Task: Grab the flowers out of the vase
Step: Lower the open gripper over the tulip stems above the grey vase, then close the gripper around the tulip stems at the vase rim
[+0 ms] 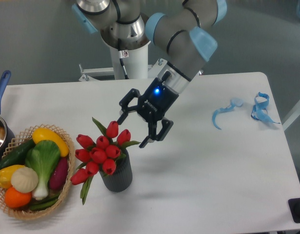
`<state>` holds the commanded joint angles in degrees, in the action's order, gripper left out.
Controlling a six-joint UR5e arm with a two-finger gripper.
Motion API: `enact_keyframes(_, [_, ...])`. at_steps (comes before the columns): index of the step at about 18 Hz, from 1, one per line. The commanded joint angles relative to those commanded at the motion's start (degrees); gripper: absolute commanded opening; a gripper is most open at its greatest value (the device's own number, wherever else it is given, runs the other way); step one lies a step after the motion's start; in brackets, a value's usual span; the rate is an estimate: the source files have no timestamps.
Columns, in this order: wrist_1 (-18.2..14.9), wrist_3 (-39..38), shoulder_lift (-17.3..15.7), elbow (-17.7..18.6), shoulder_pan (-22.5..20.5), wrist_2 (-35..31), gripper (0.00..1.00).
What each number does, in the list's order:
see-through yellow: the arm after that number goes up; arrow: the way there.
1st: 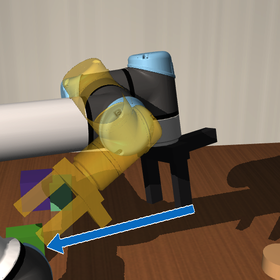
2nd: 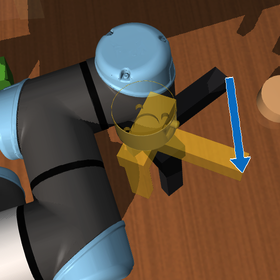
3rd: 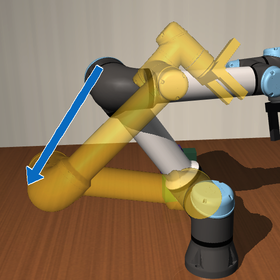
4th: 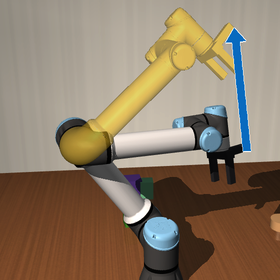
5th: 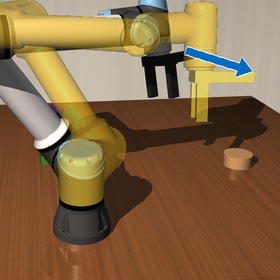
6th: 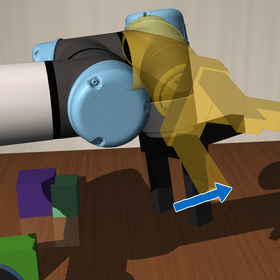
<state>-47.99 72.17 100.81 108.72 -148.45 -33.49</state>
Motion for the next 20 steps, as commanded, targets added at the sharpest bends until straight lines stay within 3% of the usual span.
enact_keyframes(20, [3.7, -0.9, 6.5, -3.1, 4.2, -1.1, 1.0])
